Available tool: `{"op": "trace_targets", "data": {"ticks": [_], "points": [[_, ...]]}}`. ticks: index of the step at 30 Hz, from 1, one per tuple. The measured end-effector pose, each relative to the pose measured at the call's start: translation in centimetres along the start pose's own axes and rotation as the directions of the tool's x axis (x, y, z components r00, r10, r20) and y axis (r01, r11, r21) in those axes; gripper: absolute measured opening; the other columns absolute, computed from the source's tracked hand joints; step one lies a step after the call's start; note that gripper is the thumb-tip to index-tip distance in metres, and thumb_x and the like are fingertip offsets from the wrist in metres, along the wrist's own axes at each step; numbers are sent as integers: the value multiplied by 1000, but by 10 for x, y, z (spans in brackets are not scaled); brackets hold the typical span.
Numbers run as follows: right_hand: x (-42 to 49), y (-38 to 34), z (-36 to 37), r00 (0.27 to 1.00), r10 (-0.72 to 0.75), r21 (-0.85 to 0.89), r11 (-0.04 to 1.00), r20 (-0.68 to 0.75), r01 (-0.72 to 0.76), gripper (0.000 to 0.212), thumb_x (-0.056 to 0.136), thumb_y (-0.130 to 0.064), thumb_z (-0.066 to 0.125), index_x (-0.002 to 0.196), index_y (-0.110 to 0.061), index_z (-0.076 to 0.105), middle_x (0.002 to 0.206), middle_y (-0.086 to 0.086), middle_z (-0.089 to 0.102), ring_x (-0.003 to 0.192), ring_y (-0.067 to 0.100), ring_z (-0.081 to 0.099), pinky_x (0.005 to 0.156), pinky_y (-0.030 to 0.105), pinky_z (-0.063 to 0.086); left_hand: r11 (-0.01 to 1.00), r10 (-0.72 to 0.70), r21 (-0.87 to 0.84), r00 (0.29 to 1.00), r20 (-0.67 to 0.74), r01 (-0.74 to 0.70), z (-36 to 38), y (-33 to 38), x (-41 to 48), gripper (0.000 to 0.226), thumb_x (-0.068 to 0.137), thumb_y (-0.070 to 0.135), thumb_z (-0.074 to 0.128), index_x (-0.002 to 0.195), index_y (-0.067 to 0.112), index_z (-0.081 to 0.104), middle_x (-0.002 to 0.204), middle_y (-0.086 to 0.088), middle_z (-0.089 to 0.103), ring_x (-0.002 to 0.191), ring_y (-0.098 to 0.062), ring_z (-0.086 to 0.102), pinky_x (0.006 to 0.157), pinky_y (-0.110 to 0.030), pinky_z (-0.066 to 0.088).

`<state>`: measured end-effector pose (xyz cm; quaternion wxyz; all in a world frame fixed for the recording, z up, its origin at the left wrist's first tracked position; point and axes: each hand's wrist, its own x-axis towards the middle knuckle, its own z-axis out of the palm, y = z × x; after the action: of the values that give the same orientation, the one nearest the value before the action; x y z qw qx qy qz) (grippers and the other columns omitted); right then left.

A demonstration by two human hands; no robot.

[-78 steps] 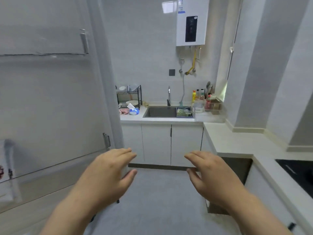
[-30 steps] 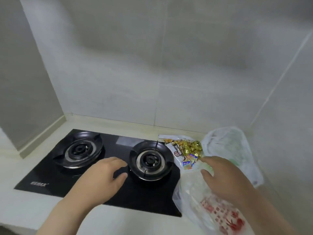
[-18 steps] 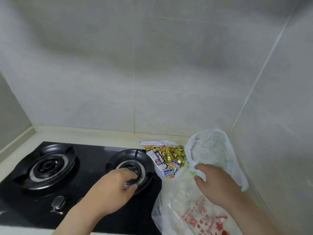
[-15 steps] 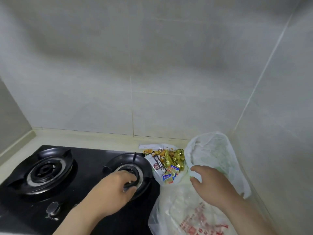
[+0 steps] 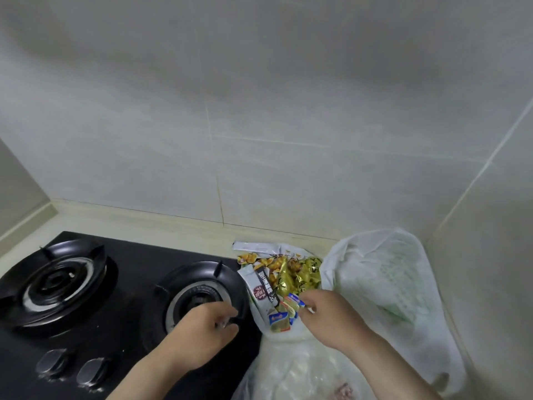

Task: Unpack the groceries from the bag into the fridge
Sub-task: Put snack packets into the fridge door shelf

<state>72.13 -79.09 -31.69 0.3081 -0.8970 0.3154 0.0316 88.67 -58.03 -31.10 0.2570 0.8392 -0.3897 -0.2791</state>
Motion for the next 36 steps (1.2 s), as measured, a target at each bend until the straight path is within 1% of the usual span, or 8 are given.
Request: {"op": "trace_targets", "data": {"ticks": [3,6,11,13,17,24,30,36], "points": [[25,1,9,997,15,115,993,72,-23,18,93,-31,56,105,-26,67,104,-15,63,99,8,60,80,24,44,998,-45,-40,999,-8,45,6,-4,22,25,79,41,61,89,19,64,71,17,59,70,4,56,72,-19,43],[52,3,22,992,15,108,994,127,-29,9,92,-29,57,90,-26,66,96,-9,66,90,10,61,83,35,53,991,-93,-96,995,-19,91,11,-10,40,22,75,43,62,92,31,68,85,17,69,84,4,64,82,-21,50],[94,-6,47,985,54,119,990,161,-74,29,90,-24,58,115,-11,65,115,2,69,108,19,64,95,39,52,964,-170,-215,984,-54,155,15,-23,58,9,82,26,70,90,30,71,86,14,74,82,2,68,81,-21,51],[108,-10,58,986,52,137,988,160,-74,24,89,-23,57,104,-6,65,105,10,69,99,24,66,89,42,54,944,-206,-278,976,-72,178,18,-28,64,13,85,17,72,94,27,73,88,11,75,83,-2,70,81,-24,53],[126,-16,78,987,64,107,991,145,-80,27,88,-29,55,65,-18,47,68,-3,54,60,15,53,54,30,43,934,-213,-313,971,-107,170,22,-33,71,14,85,11,72,91,24,73,86,8,75,78,-3,70,78,-24,54],[133,-21,92,995,71,-8,997,65,-71,20,90,-36,58,94,-17,62,98,1,64,78,18,48,64,28,37,909,-236,-379,963,-131,171,23,-37,72,18,86,6,69,90,23,73,88,9,75,84,-5,70,83,-26,54],[130,-16,97,997,78,28,996,27,-79,13,91,-26,57,86,-23,45,76,-10,43,77,18,45,48,19,23,908,-229,-382,968,-102,174,25,-36,74,15,87,11,69,91,25,73,86,5,75,79,-6,69,77,-24,50],[128,-3,90,985,171,287,943,19,-169,4,91,-26,60,93,-28,58,88,-10,66,77,11,64,61,28,54,908,-251,-375,960,-121,189,34,-28,78,17,87,14,70,88,32,70,83,16,74,79,5,67,70,-10,45]]}}
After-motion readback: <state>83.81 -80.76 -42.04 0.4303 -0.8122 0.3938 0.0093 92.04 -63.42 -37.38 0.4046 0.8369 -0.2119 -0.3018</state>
